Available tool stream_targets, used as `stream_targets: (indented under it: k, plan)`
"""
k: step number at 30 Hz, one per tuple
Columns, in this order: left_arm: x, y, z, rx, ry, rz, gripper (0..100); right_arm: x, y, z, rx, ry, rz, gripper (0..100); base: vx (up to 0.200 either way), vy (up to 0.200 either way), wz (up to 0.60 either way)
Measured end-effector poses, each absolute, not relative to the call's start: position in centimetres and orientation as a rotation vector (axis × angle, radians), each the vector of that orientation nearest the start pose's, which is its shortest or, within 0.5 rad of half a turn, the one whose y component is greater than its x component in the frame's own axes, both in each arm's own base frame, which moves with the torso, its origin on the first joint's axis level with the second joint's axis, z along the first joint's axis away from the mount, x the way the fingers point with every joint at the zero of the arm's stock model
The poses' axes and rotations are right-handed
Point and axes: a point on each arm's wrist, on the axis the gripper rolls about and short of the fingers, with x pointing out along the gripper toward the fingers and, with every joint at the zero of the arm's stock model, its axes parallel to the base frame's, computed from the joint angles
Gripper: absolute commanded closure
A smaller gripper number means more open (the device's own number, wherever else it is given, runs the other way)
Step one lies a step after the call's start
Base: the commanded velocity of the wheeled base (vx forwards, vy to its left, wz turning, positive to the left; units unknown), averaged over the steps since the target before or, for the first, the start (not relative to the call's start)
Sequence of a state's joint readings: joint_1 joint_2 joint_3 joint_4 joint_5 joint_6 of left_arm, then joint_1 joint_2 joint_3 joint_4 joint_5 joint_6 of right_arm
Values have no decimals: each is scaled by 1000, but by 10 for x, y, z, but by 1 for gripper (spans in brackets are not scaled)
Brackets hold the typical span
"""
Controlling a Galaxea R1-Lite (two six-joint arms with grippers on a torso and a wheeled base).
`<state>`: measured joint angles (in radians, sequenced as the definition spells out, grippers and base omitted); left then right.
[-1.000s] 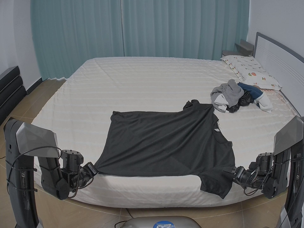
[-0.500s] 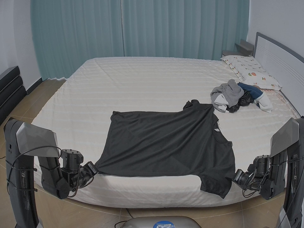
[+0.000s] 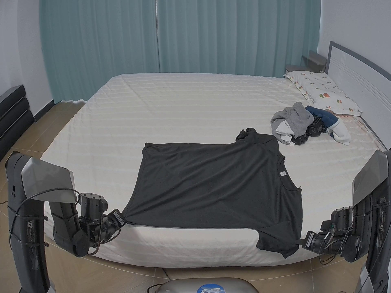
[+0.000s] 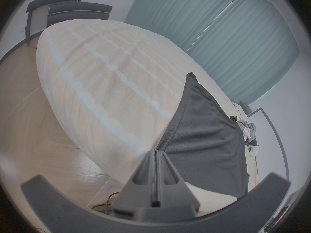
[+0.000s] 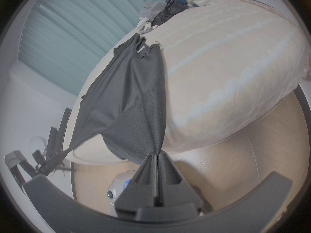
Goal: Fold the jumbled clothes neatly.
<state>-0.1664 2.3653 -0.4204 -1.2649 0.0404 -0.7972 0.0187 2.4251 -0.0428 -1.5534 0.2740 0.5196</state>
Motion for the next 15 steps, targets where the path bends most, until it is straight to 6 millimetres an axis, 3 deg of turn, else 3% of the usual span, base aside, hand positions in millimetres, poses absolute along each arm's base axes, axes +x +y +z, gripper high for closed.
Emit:
stream_targets:
  k: [15]
  plan:
    - [268, -45, -52, -505, 776, 179, 100, 213, 9, -56, 555, 921, 82, 100, 0, 0, 0]
